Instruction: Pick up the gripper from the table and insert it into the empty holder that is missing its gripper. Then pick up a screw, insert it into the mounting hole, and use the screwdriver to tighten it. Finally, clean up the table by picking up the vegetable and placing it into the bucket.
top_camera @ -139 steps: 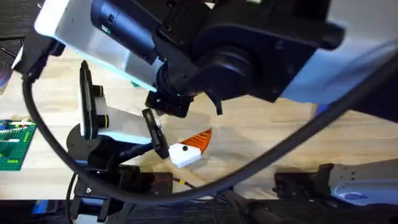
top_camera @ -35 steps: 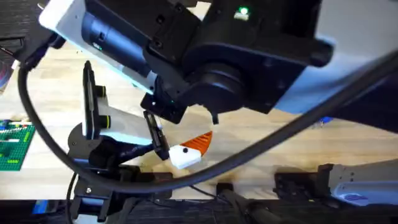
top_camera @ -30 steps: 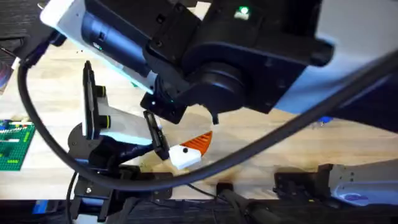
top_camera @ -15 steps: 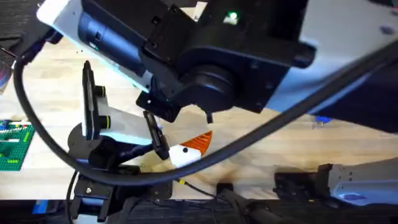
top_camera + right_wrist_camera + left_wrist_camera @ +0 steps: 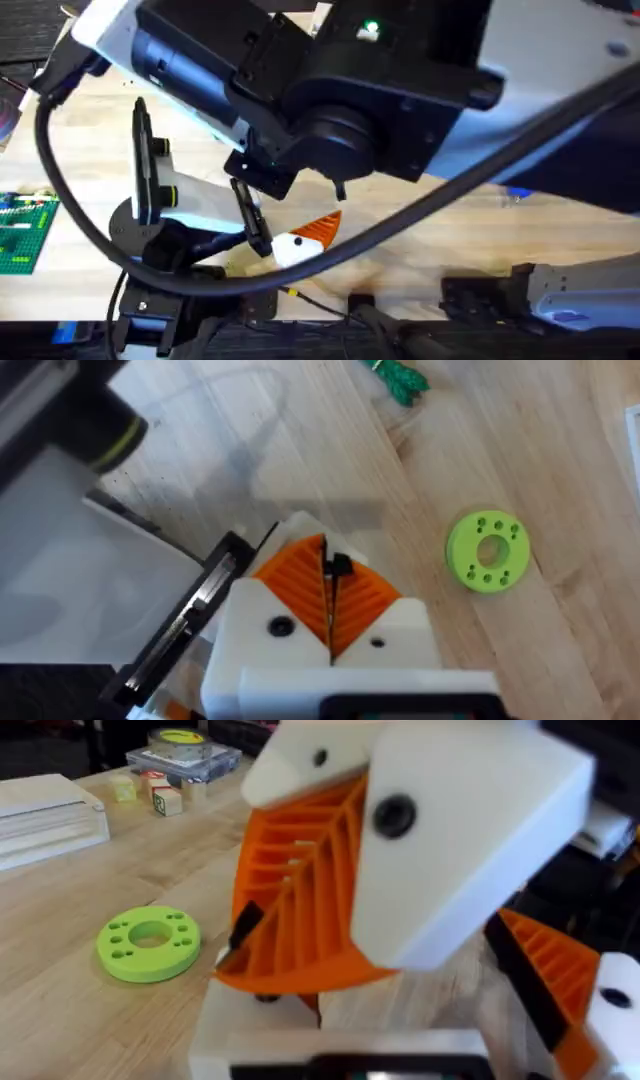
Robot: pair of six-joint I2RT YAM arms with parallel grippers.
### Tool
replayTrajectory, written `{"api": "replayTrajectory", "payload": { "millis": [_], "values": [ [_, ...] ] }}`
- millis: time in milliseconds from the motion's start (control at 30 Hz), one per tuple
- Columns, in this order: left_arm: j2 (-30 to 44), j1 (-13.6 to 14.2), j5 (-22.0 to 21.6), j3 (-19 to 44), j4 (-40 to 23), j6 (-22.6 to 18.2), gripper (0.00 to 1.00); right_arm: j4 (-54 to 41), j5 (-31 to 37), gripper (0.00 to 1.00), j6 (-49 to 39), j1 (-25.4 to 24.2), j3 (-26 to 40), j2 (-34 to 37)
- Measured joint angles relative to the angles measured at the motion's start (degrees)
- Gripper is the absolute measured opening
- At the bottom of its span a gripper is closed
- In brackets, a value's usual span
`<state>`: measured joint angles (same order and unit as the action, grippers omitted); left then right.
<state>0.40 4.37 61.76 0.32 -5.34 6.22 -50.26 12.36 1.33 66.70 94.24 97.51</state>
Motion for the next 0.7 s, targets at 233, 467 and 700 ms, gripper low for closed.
{"api": "replayTrajectory", "payload": {
  "millis": [233, 467, 700],
  "values": [
    [0.00, 0.00, 0.00, 0.00, 0.00, 0.00, 0.993, -0.03, -0.01, 0.034, 0.18, 0.00, 0.00, 0.01],
    [0.00, -0.01, -0.04, 0.00, -0.03, 0.07, 0.992, -0.13, 0.31, 0.575, 0.77, -0.83, 0.00, -0.01],
    [0.00, 0.01, -0.17, -0.02, -0.02, 0.05, 0.993, 0.61, 0.66, 0.945, 3.29, -3.79, 0.02, -0.19]
  ]
}}
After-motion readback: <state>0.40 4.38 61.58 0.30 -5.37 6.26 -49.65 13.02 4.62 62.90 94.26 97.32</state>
